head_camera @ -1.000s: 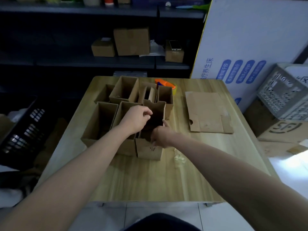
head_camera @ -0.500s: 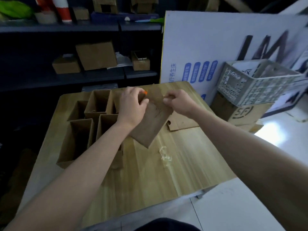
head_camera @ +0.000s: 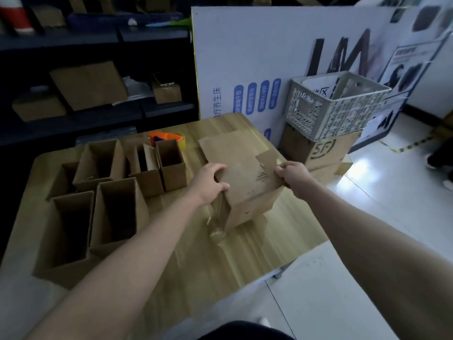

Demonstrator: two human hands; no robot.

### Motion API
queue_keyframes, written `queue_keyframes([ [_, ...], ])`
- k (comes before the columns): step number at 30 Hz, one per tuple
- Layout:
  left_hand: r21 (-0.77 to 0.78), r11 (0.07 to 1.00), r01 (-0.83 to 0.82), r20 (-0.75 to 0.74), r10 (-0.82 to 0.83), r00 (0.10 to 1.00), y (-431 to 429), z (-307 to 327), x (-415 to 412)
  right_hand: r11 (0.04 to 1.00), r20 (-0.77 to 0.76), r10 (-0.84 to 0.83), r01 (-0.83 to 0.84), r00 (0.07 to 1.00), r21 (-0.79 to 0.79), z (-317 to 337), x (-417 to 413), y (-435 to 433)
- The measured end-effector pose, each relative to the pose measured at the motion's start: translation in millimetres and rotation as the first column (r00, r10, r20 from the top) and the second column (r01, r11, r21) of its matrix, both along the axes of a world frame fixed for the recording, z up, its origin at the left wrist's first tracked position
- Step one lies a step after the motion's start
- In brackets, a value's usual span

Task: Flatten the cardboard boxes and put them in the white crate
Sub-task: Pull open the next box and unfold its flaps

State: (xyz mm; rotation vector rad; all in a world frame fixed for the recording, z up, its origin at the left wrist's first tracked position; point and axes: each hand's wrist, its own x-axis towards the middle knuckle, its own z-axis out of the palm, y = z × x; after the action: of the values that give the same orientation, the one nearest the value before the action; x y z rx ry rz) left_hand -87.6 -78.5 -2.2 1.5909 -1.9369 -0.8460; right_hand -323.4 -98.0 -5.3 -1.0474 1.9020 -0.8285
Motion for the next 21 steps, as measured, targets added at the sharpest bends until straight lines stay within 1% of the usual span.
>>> queue_keyframes([
  [3,0.058,0.998,-0.003,0.001,0.003,1.0,-4.4,-19.9,-16.1,0.999,0.011,-0.008,0.007,1.0,0.043,-9.5,-13.3,1.3],
  [6,0.07,0.997,-0.021,-0.044,0.024,0.999,-10.1,-29.7,-27.2,0.995,-0.081,0.031,-0.023,0.996,0.099,-12.7,-23.2,-1.5],
  [7,0.063,0.998,-0.024,-0.051,0.027,0.998,-12.9,-31.2,-30.3,0.993,-0.161,0.052,-0.035,0.985,0.109,-12.5,-24.6,-3.4],
  [8,0.059,0.998,-0.027,-0.053,0.03,0.998,-15.7,-32.3,-33.3,0.992,-0.288,0.088,-0.056,0.954,0.116,-11.8,-24.6,-6.0],
  [9,0.057,0.998,-0.034,-0.055,0.037,0.998,-18.6,-33.1,-36.2,0.99,-0.429,0.131,-0.094,0.894,0.108,-10.6,-22.8,-9.3],
  [10,0.056,0.997,-0.043,-0.06,0.047,0.997,-21.5,-33.9,-38.9,0.985,-0.537,0.175,-0.156,0.825,0.081,-8.9,-19.4,-12.9],
  [11,0.055,0.997,-0.054,-0.066,0.057,0.996,-24.1,-35.1,-41.1,0.97,-0.595,0.218,-0.237,0.774,0.048,-6.4,-14.5,-16.2],
  [12,0.051,0.997,-0.063,-0.065,0.066,0.996,-26.4,-36.6,-43.0,0.945,-0.617,0.278,-0.325,0.737,0.038,-4.8,-8.7,-19.5],
  [14,0.021,0.997,-0.078,-0.032,0.079,0.996,-29.5,-39.2,-45.4,0.883,-0.615,0.417,-0.459,0.669,0.1,-7.1,1.4,-24.9],
  [16,-0.011,0.995,-0.094,-0.004,0.094,0.996,-31.5,-40.8,-45.8,0.839,-0.592,0.512,-0.512,0.622,0.186,-13.2,6.1,-27.9],
  [19,-0.029,0.995,-0.099,-0.009,0.098,0.995,-32.5,-42.0,-45.5,0.815,-0.547,0.556,-0.538,0.626,0.214,-15.8,3.1,-32.0],
  [21,-0.056,0.994,-0.096,0.015,0.097,0.995,-33.5,-42.7,-46.6,0.814,-0.475,0.57,-0.538,0.67,0.218,-9.9,-4.2,-36.2],
])
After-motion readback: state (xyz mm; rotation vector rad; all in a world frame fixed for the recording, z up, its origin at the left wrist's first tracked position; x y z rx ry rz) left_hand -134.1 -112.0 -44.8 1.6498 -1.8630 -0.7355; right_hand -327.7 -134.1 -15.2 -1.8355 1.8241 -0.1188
